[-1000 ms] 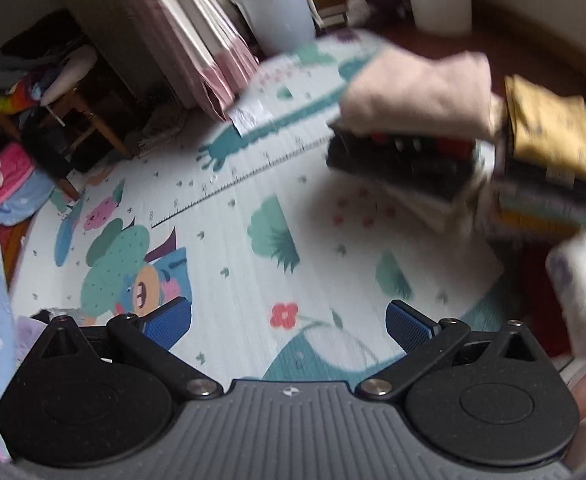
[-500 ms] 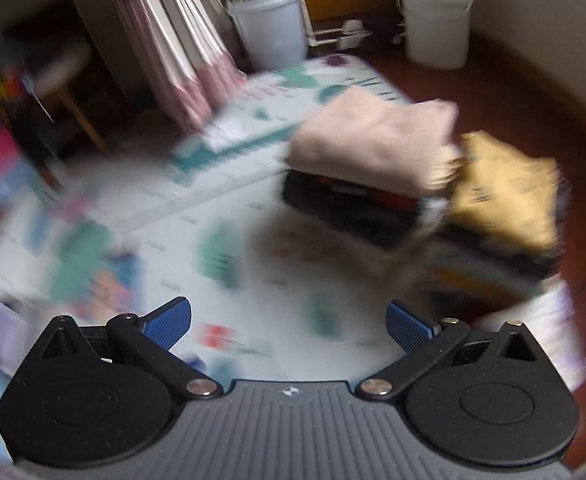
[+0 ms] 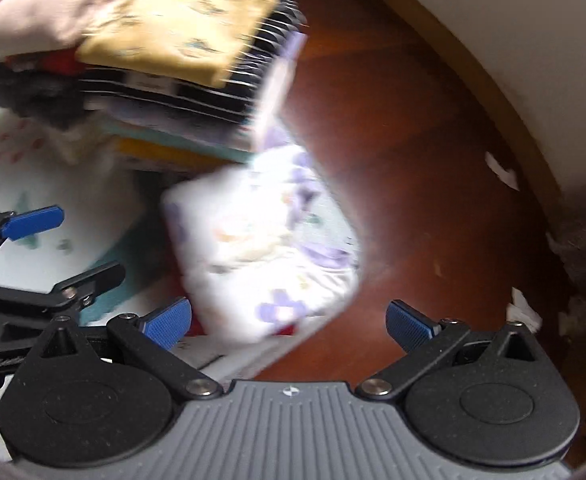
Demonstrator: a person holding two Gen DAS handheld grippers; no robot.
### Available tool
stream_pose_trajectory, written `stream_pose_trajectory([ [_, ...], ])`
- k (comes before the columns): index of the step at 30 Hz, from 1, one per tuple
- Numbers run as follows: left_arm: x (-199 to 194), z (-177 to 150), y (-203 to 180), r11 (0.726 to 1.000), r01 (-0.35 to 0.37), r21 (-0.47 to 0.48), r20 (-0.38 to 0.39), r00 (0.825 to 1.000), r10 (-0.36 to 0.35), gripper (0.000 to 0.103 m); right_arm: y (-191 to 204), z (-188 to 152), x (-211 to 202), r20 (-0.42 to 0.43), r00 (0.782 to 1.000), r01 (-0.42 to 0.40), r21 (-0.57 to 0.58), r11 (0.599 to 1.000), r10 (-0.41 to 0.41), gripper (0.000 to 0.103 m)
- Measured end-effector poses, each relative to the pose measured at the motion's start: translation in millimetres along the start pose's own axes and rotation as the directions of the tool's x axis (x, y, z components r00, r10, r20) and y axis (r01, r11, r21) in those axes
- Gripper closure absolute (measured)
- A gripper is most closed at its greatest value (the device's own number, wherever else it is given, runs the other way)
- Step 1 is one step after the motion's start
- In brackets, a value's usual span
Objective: Fold clothes
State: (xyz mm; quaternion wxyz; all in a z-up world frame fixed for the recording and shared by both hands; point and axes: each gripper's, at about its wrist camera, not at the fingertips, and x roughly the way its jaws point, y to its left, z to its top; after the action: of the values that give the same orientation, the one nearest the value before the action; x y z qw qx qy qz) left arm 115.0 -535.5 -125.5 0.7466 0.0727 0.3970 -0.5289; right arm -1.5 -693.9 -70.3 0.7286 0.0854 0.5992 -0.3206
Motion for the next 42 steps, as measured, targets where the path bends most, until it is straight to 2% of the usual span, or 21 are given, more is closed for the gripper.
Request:
stream_pose_trajectory([
  [5, 34, 4, -17, 0.997, -0.008, 0.075, -0.026, 1.0, 0.01, 0.018, -23, -8, 23, -0.071, 0.996, 0.065, 0.04, 0.997, -0.062, 0.0],
  [8, 54, -3, -32, 0.989, 0.003, 0.147, -0.062, 0.998, 0.007, 0.026, -45, -9, 23, -0.07, 0.991, 0.118, 0.116, 0.986, -0.11, 0.0],
  [10, 68, -13, -43, 0.979, 0.002, 0.206, -0.099, 0.995, 0.019, 0.027, -51, -7, 22, -0.05, 0.988, 0.149, 0.149, 0.978, -0.143, 0.0],
  [12, 82, -26, -53, 0.962, -0.02, 0.272, -0.141, 0.988, 0.061, 0.043, -54, -4, 18, -0.022, 0.989, 0.149, 0.178, 0.973, -0.147, 0.0],
  [13, 90, -33, -58, 0.952, -0.03, 0.304, -0.161, 0.983, 0.082, 0.047, -53, -3, 15, -0.008, 0.989, 0.145, 0.183, 0.972, -0.146, 0.0],
  [14, 92, -38, -60, 0.95, -0.036, 0.312, -0.166, 0.982, 0.092, 0.054, -52, -1, 11, 0.004, 0.99, 0.14, 0.183, 0.973, -0.143, 0.0],
  [17, 81, -41, -61, 0.961, -0.01, 0.276, -0.155, 0.986, 0.055, 0.079, -45, 2, 1, 0.029, 0.991, 0.127, 0.178, 0.976, -0.134, 0.0],
  [19, 66, -40, -58, 0.968, 0.02, 0.249, -0.138, 0.99, 0.015, 0.084, -42, 5, -5, 0.044, 0.99, 0.123, 0.177, 0.976, -0.133, 0.0],
  [22, 31, -40, -43, 0.989, 0.069, 0.128, -0.082, 0.995, -0.059, 0.087, -39, 7, -16, 0.07, 0.989, 0.115, 0.189, 0.975, -0.13, 0.0],
  [25, -18, -48, -22, 0.994, 0.111, 0.005, 0.001, 0.994, -0.111, 0.088, -33, 9, -27, 0.097, 0.988, 0.098, 0.198, 0.975, -0.119, 0.0],
  [30, -125, -81, 26, 0.98, 0.113, -0.163, 0.112, 0.989, -0.095, 0.089, -8, 15, -48, 0.138, 0.989, 0.039, 0.169, 0.985, -0.062, 0.0],
  [35, -236, -122, 78, 0.957, 0.02, -0.29, 0.139, 0.99, 0.022, 0.09, 40, 25, -77, 0.187, 0.981, -0.07, 0.103, 0.992, 0.05, 0.0],
  [37, -282, -138, 94, 0.946, -0.031, -0.321, 0.161, 0.983, 0.087, 0.09, 64, 29, -92, 0.205, 0.972, -0.133, 0.076, 0.988, 0.115, 0.0],
  [39, -324, -150, 110, 0.93, -0.091, -0.357, 0.187, 0.968, 0.166, 0.09, 91, 34, -109, 0.228, 0.956, -0.202, 0.044, 0.978, 0.187, 0.0],
  [42, -374, -166, 131, 0.905, -0.156, -0.395, 0.241, 0.933, 0.266, 0.09, 138, 37, -141, 0.269, 0.925, -0.27, -0.026, 0.963, 0.266, 0.0],
])
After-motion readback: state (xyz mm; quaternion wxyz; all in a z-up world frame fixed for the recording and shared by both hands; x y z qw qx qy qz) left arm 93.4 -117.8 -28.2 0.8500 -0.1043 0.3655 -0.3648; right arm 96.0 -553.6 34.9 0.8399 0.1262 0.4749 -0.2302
